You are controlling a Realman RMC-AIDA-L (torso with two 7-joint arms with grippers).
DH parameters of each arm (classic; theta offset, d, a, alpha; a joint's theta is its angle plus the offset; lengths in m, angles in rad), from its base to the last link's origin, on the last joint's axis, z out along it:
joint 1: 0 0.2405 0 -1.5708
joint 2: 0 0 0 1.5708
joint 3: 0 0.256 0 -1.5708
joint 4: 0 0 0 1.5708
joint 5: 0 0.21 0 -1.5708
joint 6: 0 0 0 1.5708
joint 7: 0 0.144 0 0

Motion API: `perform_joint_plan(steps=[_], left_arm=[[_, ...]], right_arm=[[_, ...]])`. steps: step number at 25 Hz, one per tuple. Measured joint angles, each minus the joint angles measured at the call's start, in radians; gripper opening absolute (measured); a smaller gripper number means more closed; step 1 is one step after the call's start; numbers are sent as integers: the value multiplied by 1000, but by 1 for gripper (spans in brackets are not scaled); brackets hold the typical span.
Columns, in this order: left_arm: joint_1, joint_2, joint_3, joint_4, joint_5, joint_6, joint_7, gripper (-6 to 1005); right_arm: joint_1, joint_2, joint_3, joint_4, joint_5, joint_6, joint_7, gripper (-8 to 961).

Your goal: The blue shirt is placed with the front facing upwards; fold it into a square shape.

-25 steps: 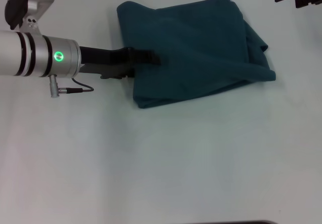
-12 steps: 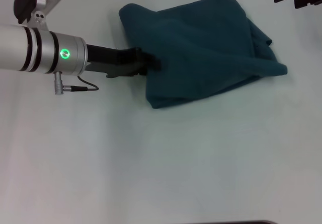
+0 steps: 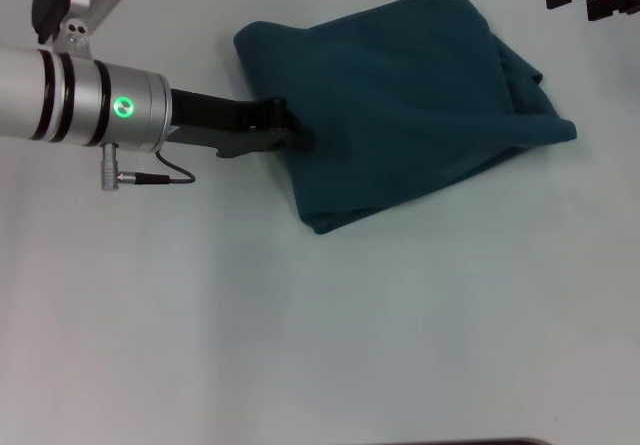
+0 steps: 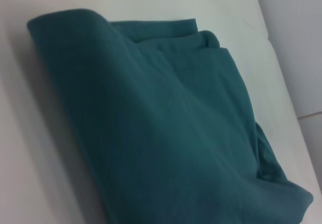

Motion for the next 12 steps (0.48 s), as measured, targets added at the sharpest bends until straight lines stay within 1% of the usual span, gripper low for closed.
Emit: perform_joint_plan(steps=[2, 7, 8, 12], left_arm=[[1, 0, 0, 0, -4, -7, -1, 1], [8, 4, -24, -1, -19, -1, 7, 0], [13, 6, -39, -3, -33, 10, 25, 0], [55, 3, -106, -13, -133, 59, 113, 60]], right_arm=[[0, 0, 0, 0, 0, 2, -1, 897], [-1, 0, 0, 0, -2, 3, -3, 897], [-2, 0, 0, 0, -2, 3, -4, 897], [-2, 0, 0, 0, -3, 5, -7, 897]])
